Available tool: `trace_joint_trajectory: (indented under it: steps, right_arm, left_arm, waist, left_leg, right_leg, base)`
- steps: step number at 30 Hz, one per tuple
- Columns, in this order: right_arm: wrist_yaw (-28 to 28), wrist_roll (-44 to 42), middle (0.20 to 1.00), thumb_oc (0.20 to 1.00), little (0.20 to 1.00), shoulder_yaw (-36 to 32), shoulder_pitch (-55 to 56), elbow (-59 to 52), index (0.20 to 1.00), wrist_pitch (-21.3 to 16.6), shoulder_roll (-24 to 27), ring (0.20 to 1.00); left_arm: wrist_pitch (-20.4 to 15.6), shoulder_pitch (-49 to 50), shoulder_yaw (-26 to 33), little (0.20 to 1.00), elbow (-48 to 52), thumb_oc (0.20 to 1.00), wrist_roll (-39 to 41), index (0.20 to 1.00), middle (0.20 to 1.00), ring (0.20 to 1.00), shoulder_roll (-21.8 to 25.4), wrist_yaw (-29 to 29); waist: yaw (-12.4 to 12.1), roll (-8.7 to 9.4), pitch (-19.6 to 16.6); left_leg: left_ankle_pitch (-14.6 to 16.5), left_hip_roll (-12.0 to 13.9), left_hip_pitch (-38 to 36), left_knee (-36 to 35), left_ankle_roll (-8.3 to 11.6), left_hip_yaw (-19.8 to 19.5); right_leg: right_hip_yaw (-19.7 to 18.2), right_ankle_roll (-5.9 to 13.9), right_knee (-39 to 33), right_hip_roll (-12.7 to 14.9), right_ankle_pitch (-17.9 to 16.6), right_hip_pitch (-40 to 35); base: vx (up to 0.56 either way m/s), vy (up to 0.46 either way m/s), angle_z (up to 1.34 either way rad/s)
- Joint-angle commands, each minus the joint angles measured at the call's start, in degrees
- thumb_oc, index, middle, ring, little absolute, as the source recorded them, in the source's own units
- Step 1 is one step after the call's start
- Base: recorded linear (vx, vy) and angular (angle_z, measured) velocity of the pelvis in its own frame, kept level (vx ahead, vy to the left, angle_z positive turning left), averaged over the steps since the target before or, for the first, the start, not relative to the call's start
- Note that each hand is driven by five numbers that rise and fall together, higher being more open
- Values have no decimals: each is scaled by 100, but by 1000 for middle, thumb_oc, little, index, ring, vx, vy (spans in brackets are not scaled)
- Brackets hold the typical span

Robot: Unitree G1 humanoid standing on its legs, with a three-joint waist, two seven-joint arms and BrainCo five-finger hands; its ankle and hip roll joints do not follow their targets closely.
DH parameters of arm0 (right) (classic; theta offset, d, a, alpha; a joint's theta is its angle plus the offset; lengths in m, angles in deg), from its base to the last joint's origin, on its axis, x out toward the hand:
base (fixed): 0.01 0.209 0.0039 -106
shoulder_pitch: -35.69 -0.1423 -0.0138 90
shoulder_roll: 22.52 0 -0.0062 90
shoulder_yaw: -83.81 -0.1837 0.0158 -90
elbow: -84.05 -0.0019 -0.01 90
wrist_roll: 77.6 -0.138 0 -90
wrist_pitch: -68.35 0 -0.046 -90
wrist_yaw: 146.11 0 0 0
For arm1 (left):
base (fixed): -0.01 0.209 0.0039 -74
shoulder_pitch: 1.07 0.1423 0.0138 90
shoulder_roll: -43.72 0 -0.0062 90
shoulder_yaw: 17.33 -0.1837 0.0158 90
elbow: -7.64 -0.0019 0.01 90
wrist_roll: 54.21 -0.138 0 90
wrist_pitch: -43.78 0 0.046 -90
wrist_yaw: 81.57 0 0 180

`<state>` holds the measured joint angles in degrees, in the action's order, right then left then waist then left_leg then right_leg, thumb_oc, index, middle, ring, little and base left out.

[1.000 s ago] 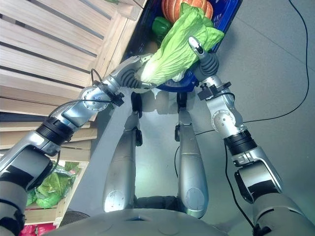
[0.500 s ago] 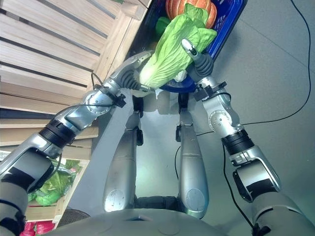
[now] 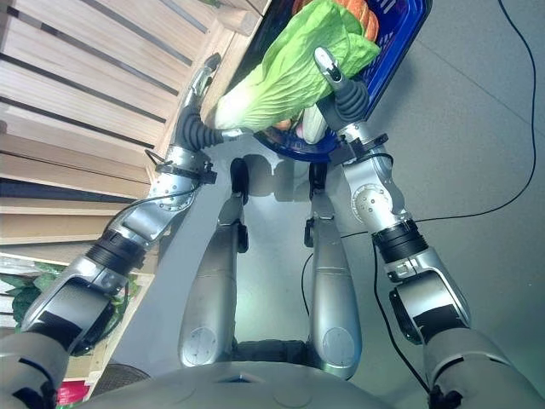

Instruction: Pick up fruits and vegetables into the basket

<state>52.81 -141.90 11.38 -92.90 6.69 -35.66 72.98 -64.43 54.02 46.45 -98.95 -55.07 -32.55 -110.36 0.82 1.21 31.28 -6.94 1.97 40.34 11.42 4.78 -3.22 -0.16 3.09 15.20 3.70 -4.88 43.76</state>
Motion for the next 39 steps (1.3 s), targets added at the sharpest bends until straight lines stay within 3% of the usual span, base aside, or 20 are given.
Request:
trace_joint_trajectory:
  steps: [1,12,20,29,39]
  right_arm:
    - [30,398,200,200,200,-59,353,-902,200,-72,39,200]
    - [-917,1326,200,200,200,-133,174,-636,200,-337,332,200]
    - [-2265,2286,200,200,200,-198,102,-483,200,-682,386,200]
    - [-3175,2918,200,200,200,-157,-349,78,200,-551,431,200]
    - [-3668,3067,200,200,200,10,-1263,1292,200,-306,662,200]
  left_arm:
    - [-254,-287,995,1000,-173,1000,585,1000,1000,1000,32,-633]
    - [-192,-431,1267,1000,-793,1000,839,1000,1000,1000,61,-858]
    - [-140,-435,1195,1000,-1115,1000,813,1000,1000,1000,-71,-981]
    - [80,-650,1077,1000,-1859,1000,773,1000,1000,1000,-204,-1080]
    - [295,-1057,882,1000,-2699,1000,1056,1000,1000,1000,-59,-833]
  waist:
    - [39,36,-149]
    - [118,-34,-149]
    - [169,-88,-149]
    - [154,-197,-149]
    - [69,-287,-149]
  left_leg:
    - [396,-414,-36,225,-177,153]
    - [358,-407,2,246,-161,198]
    - [405,-406,1,278,-171,225]
    - [418,-423,17,373,-160,232]
    - [435,-408,41,461,-134,227]
  right_leg:
    - [421,184,151,-200,330,-323]
    - [378,136,193,-228,350,-265]
    - [326,110,249,-258,418,-246]
    - [341,90,334,-221,453,-224]
    - [391,76,460,-177,498,-172]
  base:
    - [4,37,0]
    - [1,18,-1]
    - [3,22,-2]
    - [0,0,0]
    - [0,0,0]
